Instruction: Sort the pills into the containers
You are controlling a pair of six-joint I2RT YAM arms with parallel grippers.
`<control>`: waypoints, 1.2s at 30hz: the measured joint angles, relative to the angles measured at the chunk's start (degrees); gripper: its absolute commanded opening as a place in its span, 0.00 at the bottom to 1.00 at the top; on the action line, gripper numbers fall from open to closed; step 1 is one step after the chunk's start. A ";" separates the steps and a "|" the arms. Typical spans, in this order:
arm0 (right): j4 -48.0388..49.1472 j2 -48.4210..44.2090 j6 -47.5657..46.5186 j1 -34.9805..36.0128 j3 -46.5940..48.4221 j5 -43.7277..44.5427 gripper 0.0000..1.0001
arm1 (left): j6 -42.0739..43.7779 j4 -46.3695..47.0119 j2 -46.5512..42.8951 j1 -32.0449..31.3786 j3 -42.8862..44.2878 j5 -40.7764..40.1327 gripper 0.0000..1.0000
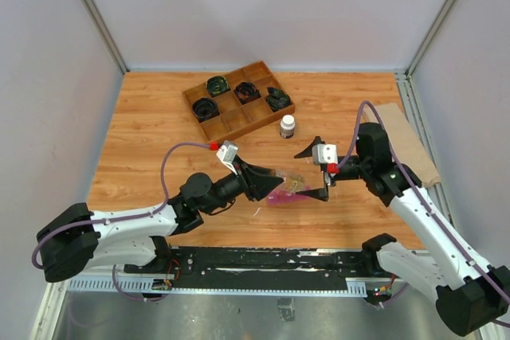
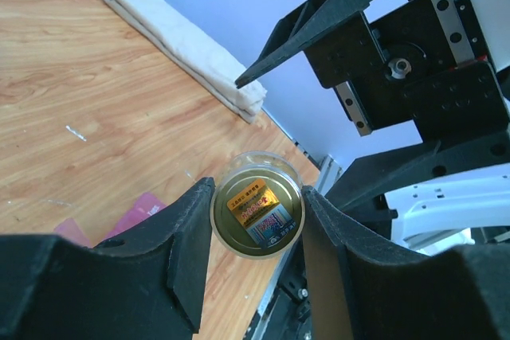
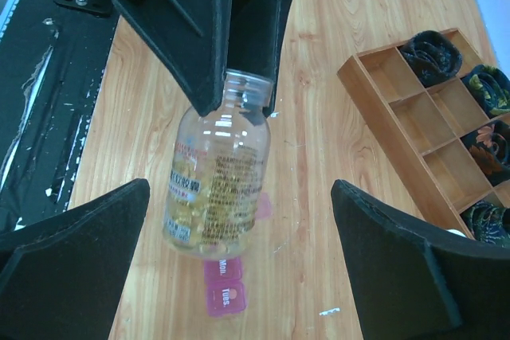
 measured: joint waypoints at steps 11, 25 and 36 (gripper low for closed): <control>8.07 4.55 6.51 5.22 -2.60 10.32 0.80 | -3.56 4.28 2.60 0.00 2.05 -3.04 0.00; 10.21 6.36 10.03 7.23 -2.51 9.57 0.69 | -5.77 3.89 0.74 0.00 2.05 -5.55 0.00; 10.19 7.82 11.67 7.23 -1.22 6.62 0.72 | -5.70 1.57 0.35 0.00 2.14 -6.05 0.00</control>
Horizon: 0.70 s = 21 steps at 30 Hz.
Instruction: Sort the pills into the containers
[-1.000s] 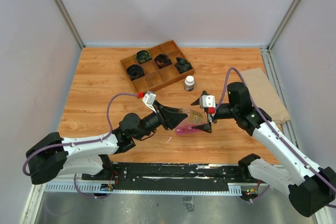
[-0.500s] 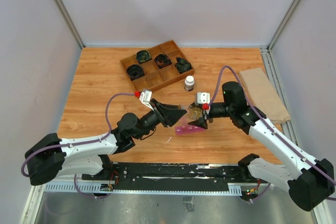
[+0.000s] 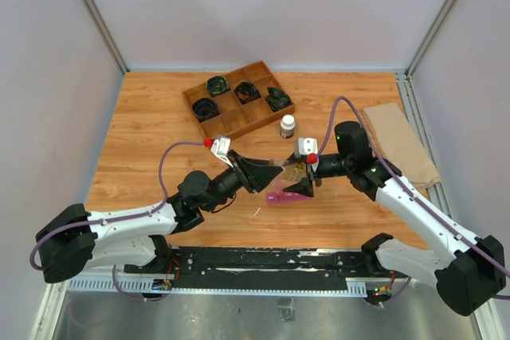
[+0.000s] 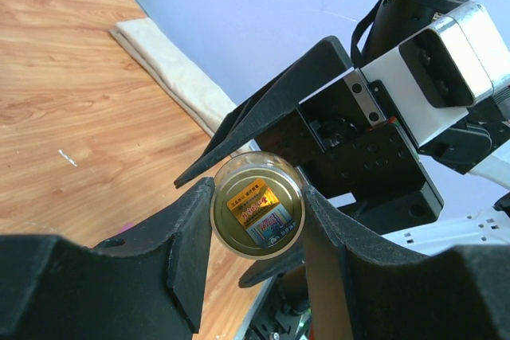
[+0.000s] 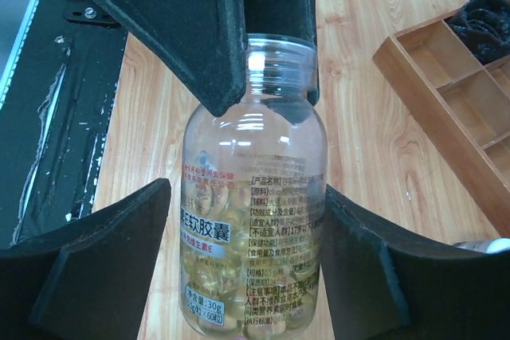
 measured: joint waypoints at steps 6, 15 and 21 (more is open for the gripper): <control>0.00 0.87 0.35 0.15 0.02 -0.63 0.67 | 0.22 -0.24 0.28 0.00 0.61 0.20 0.00; -0.04 1.70 0.63 0.37 0.02 -0.83 0.65 | 0.46 -0.13 1.66 0.00 0.61 0.74 0.00; -0.09 1.88 0.61 0.37 0.28 -0.63 0.55 | 0.59 -0.07 1.73 -0.02 0.61 0.92 0.00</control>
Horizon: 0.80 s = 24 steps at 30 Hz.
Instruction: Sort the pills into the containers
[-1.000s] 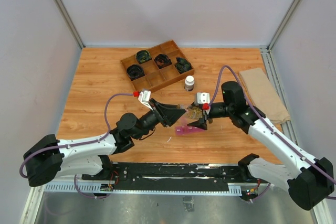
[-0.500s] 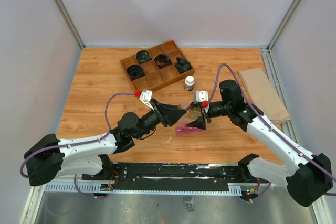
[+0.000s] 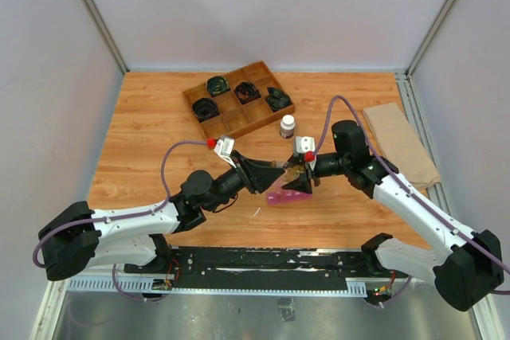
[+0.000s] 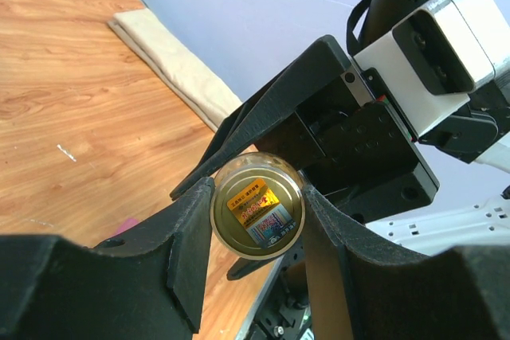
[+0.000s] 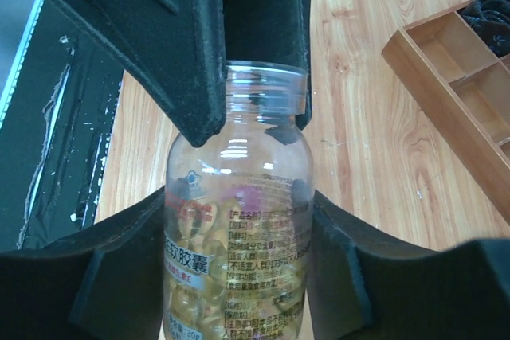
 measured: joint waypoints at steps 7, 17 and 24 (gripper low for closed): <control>-0.09 0.52 0.22 0.00 0.39 0.87 0.22 | 0.35 0.15 0.24 0.00 0.00 -0.15 0.01; -4.70 1.57 -3.54 0.17 2.73 0.57 0.01 | 1.55 -0.09 -0.94 0.00 -0.48 0.61 0.71; -11.43 2.43 -8.59 0.37 3.93 -0.81 0.01 | 7.30 -3.48 -9.79 0.00 -1.75 3.78 0.80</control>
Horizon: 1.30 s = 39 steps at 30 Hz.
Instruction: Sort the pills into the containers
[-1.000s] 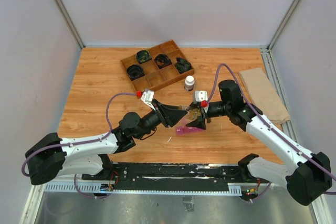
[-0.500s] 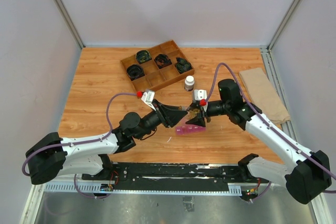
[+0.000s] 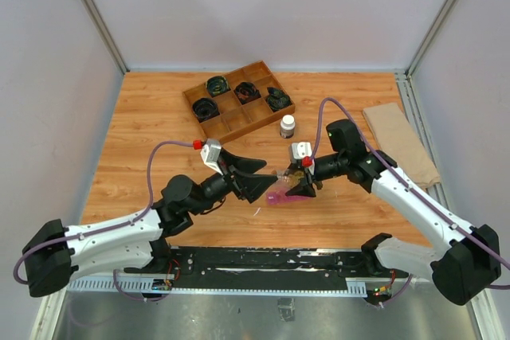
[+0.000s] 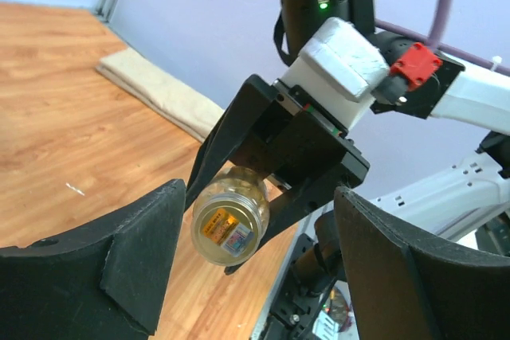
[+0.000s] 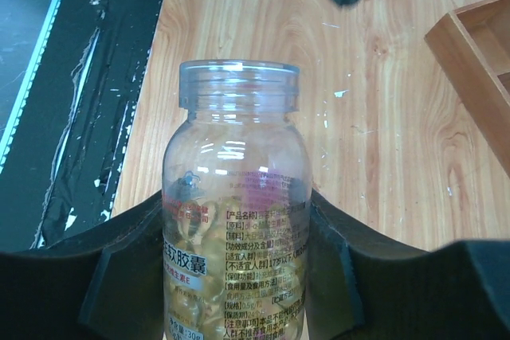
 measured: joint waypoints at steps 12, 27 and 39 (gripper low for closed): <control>-11.10 0.55 -11.72 -0.07 2.58 -1.11 0.01 | 20.22 -1.92 -10.29 0.00 -8.96 10.95 0.94; -16.33 0.57 -17.49 -0.39 3.19 -3.08 0.01 | 44.22 0.31 -8.74 0.00 -9.51 23.12 0.94; -19.58 0.59 -21.70 -0.39 3.30 -3.96 0.01 | 57.48 -5.55 2.51 0.00 -0.55 24.74 0.77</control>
